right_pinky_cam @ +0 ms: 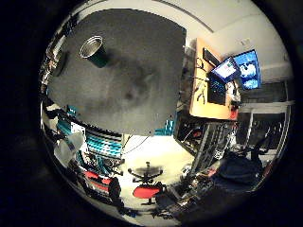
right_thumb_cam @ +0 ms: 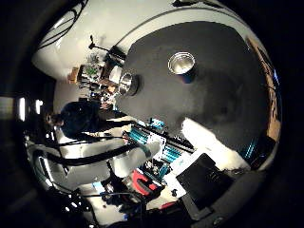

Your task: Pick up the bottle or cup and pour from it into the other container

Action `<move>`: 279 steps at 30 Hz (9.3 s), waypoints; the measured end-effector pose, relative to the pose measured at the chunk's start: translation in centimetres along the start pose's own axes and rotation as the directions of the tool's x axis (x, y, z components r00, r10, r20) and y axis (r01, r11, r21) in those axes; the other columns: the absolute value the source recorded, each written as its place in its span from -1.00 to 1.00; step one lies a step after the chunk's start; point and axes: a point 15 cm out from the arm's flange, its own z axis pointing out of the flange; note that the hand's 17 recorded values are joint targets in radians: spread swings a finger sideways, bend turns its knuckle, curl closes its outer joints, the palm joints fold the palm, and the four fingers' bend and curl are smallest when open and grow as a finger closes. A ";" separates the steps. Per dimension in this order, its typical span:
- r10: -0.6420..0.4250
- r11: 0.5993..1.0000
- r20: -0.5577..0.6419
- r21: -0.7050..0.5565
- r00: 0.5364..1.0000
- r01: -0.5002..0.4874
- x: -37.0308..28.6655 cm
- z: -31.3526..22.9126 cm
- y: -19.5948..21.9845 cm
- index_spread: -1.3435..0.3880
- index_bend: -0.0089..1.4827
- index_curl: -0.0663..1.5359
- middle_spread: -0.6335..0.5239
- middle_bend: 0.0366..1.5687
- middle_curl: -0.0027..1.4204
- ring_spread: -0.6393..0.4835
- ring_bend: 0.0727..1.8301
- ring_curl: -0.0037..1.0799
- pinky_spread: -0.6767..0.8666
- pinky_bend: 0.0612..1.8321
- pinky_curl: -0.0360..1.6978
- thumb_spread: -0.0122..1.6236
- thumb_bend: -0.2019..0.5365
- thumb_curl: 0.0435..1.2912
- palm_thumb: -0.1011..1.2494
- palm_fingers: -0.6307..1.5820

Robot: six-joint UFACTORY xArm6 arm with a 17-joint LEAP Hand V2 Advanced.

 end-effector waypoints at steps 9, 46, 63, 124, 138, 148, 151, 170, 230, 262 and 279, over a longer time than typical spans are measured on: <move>0.004 0.999 -0.058 0.049 0.998 -0.002 2.0 0.2 -1.4 0.27 -0.80 -0.63 0.24 -0.78 -0.54 0.45 -0.70 -0.49 0.40 -0.51 -0.58 0.21 -0.52 -0.43 0.37 -0.42; 0.146 0.880 0.590 0.289 0.794 -0.376 3.8 19.4 -5.1 0.33 -0.80 -0.63 0.31 -0.79 -0.54 0.45 -0.72 -0.50 0.39 -0.54 -0.59 0.20 -0.53 -0.58 0.03 -0.44; 0.085 0.870 0.764 0.255 0.639 -0.422 0.8 23.7 -5.5 0.33 -0.80 -0.63 0.31 -0.79 -0.53 0.45 -0.69 -0.49 0.39 -0.51 -0.59 0.17 -0.53 -0.60 -0.06 -0.44; 0.019 0.904 0.866 0.198 0.500 -0.378 -7.0 27.9 -11.8 0.38 -0.80 -0.64 0.33 -0.68 -0.51 0.42 -0.53 -0.49 0.38 -0.41 -0.61 0.17 -0.52 -0.58 0.01 -0.32; 0.005 0.921 0.876 0.183 0.482 -0.344 -8.9 28.0 -12.7 0.34 -0.80 -0.63 -0.07 -0.26 -0.36 -0.14 -0.02 -0.30 -0.29 -0.22 -0.64 0.19 -0.51 -0.52 0.24 0.12; -0.011 0.926 0.888 0.182 0.459 -0.330 -9.7 27.1 -12.8 0.10 -0.61 -0.44 -0.38 0.07 -0.04 -0.35 0.22 -0.02 -0.76 0.17 -0.43 0.18 -0.50 -0.45 0.39 0.43; -0.012 0.926 0.888 0.183 0.460 -0.330 -9.6 27.0 -12.8 0.04 -0.50 -0.32 -0.41 0.13 0.05 -0.37 0.26 0.06 -0.71 0.23 -0.35 0.17 -0.51 -0.41 0.41 0.44; -0.036 0.921 0.905 0.195 0.425 -0.338 -10.4 25.2 -13.4 -0.07 -0.04 0.39 -0.49 0.44 0.50 -0.33 0.62 0.42 -0.47 0.44 0.17 0.05 -0.51 -0.19 0.59 0.25; -0.477 0.877 0.202 0.037 0.856 0.480 -46.6 6.6 -21.9 -0.07 -0.04 0.52 -0.53 0.39 0.63 -0.32 0.62 0.48 -0.44 0.39 0.41 0.05 -0.52 -0.14 0.56 0.29; -0.788 0.611 -0.422 -0.446 0.449 0.654 -50.9 7.1 -24.4 -0.06 -0.06 0.48 -0.55 0.31 0.65 -0.33 0.54 0.50 -0.44 0.34 0.35 0.05 -0.52 -0.20 0.54 0.38; -0.853 0.515 -0.413 -0.575 0.318 0.635 -54.5 12.7 -23.6 -0.06 -0.09 0.49 -0.56 0.30 0.67 -0.34 0.53 0.51 -0.44 0.34 0.35 0.07 -0.52 -0.22 0.54 0.39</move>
